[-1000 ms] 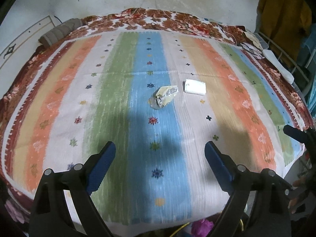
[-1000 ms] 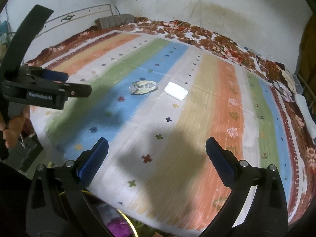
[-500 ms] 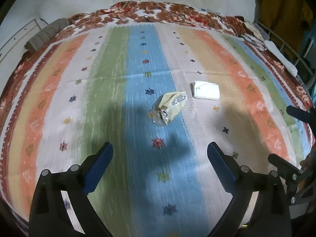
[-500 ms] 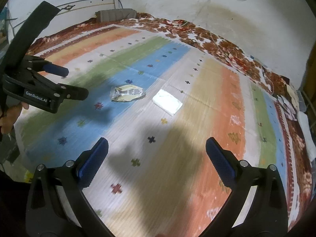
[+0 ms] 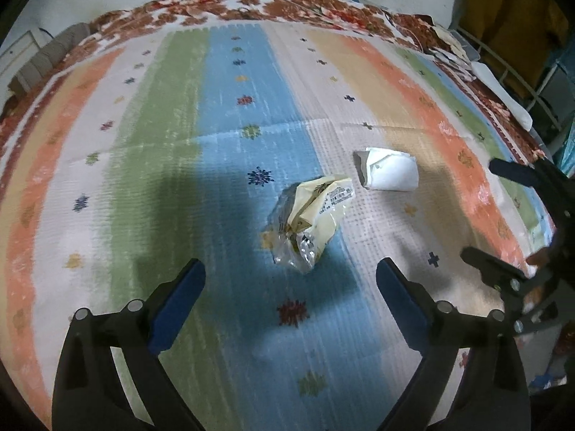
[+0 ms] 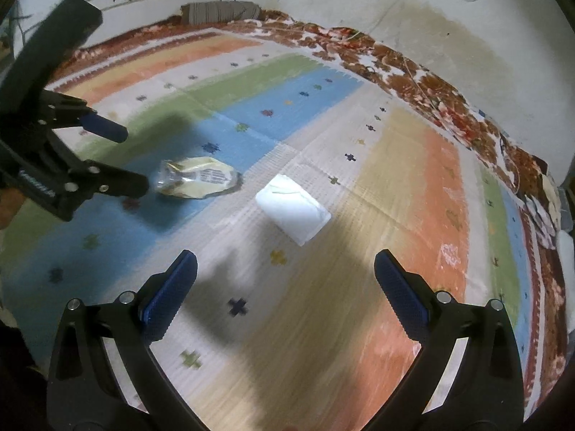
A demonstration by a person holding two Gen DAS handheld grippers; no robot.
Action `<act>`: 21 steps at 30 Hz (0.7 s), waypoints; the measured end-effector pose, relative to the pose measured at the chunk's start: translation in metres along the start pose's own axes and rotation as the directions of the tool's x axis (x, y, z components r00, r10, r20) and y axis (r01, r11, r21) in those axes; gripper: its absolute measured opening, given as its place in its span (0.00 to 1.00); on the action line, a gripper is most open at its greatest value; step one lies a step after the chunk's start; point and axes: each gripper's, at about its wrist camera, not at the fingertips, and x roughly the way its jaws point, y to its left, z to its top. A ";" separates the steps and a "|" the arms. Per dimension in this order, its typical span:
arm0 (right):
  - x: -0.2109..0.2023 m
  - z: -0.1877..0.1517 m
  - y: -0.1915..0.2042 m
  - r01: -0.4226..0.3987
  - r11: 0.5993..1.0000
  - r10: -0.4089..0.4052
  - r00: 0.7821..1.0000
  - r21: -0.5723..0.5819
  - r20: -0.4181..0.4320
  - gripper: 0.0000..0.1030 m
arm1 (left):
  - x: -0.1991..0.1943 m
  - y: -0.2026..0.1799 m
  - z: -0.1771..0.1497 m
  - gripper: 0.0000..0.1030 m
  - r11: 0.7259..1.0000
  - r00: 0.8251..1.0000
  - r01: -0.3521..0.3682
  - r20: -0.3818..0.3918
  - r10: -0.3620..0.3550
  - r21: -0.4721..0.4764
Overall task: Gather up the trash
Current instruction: 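Move both open tools back over the bed toward the wrapper and tissue, then close left tool on snack wrapper while right tool grips white tissue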
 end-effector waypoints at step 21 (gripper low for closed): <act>0.088 0.026 -0.005 -0.034 0.999 0.031 0.995 -0.024 -0.092 0.48 | 0.037 0.002 0.010 0.30 0.998 0.997 0.066 0.051 -0.066 0.007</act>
